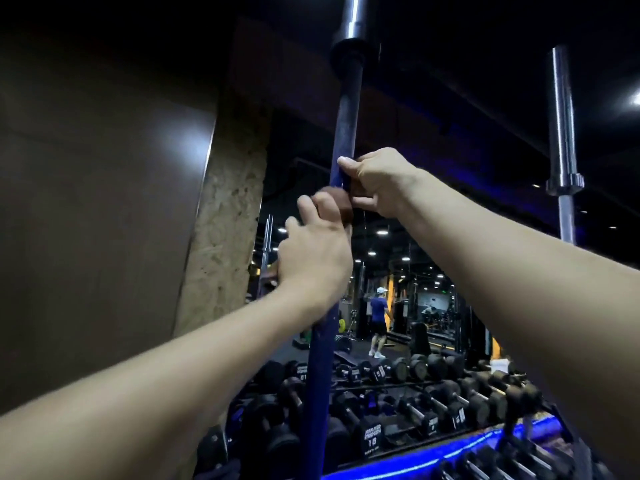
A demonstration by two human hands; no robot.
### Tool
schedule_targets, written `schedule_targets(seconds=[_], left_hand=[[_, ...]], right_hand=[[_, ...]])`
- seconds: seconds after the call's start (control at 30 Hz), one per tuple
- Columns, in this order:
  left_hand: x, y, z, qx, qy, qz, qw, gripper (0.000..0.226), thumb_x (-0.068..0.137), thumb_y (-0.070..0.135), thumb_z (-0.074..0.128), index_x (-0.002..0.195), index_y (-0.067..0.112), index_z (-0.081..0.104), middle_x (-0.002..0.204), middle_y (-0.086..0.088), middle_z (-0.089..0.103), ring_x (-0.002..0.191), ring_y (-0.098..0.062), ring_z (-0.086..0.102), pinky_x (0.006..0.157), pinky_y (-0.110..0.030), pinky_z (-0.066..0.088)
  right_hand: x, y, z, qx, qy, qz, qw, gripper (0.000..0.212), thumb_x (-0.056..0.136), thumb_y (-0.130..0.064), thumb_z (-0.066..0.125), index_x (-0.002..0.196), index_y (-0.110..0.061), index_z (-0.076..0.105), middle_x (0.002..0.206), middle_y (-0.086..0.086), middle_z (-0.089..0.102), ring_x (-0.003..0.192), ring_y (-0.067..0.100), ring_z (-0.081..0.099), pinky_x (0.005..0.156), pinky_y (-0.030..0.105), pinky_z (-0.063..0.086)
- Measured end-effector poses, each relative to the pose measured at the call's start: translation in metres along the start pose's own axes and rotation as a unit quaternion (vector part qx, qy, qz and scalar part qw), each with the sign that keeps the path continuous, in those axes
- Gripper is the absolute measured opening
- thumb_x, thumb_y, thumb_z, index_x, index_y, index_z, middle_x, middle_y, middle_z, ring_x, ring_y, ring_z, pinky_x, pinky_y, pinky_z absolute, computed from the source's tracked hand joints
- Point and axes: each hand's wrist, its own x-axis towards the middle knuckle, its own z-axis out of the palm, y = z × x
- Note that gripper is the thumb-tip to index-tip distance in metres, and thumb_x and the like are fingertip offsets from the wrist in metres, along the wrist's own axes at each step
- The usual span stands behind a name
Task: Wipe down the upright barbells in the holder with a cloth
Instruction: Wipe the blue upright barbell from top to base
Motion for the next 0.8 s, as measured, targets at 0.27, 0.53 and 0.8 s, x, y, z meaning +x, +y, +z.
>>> schedule_targets(seconds=[0.27,0.53,0.8], left_hand=[[-0.067,-0.015,-0.003,0.073,-0.112,-0.024,0.991,0.050,0.099,0.047,0.028,0.129,0.008,0.022,0.125,-0.010,0.034,0.109,-0.029,0.050,0.067,-0.035,0.033],[0.009,0.000,-0.006,-0.008,-0.013,-0.034,0.999,0.042,0.099,0.035,0.038,0.128,0.007,0.025,0.129,-0.015,0.032,0.113,-0.036,0.047,0.067,-0.038,0.032],[-0.070,-0.014,0.004,0.101,-0.089,0.011,0.991,0.058,0.100,0.044,0.028,0.140,0.007,0.010,0.133,-0.014,0.027,0.114,-0.030,0.042,0.066,-0.036,0.035]], right_hand=[[-0.013,-0.003,0.003,0.048,-0.010,-0.018,0.999,0.015,0.093,-0.022,0.062,0.089,-0.007,0.060,0.075,0.006,0.062,0.064,0.015,0.062,0.053,0.027,0.054],[-0.025,0.021,0.000,0.104,-0.067,-0.005,0.992,0.005,0.092,-0.014,0.063,0.092,-0.009,0.065,0.079,0.003,0.063,0.067,0.010,0.058,0.059,0.022,0.055],[-0.047,0.041,-0.002,0.234,-0.066,0.027,0.970,0.010,0.090,-0.011,0.064,0.100,-0.008,0.065,0.083,0.004,0.068,0.072,0.013,0.064,0.064,0.023,0.058]])
